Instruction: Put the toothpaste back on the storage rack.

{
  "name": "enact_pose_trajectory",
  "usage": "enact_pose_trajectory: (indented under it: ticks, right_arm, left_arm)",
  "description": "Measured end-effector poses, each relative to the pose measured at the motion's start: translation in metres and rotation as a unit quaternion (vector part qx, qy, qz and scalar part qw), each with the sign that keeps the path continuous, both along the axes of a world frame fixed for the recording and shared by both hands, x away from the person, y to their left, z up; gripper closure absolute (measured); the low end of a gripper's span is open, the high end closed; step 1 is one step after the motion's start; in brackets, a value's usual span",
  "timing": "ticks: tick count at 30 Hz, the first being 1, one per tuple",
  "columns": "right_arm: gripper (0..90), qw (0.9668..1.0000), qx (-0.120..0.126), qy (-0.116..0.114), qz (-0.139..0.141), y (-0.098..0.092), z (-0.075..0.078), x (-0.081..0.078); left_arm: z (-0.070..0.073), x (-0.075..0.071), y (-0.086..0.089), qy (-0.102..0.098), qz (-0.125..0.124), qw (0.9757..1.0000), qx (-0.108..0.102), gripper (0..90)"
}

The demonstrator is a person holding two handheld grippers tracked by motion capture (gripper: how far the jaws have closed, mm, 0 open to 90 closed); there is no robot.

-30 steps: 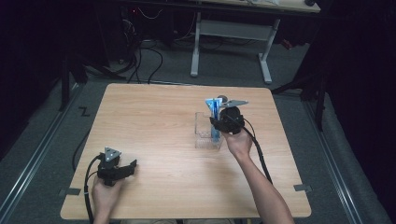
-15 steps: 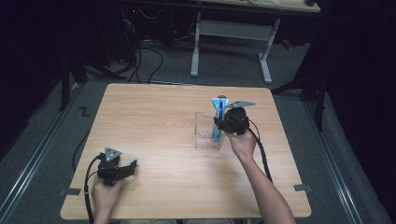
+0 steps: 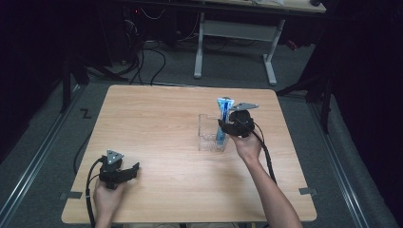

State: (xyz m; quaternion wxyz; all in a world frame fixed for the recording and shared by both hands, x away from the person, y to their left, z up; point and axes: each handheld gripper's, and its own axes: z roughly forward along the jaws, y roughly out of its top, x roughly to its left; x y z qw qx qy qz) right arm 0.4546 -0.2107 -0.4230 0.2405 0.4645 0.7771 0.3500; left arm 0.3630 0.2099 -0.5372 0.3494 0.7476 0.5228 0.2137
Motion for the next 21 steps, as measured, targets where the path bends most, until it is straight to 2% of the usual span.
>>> enact_pose_trajectory:
  ticks: [4,9,21]
  right_arm:
    - [48.1,1.0000,-0.002,-0.005,-0.004,-0.003,0.002,-0.001]
    - [47.9,0.9999,0.008,-0.014,-0.001,-0.009,0.008,-0.005]
    - [46.8,0.9994,0.011,-0.033,0.003,-0.016,0.016,-0.014]
  left_arm:
    - [0.000,0.000,0.000,0.000,0.000,1.0000,0.000,25.2]
    - [0.000,0.000,0.000,0.000,0.000,1.0000,0.001,25.2]
    - [0.000,0.000,0.000,0.000,0.000,1.0000,0.003,25.0]
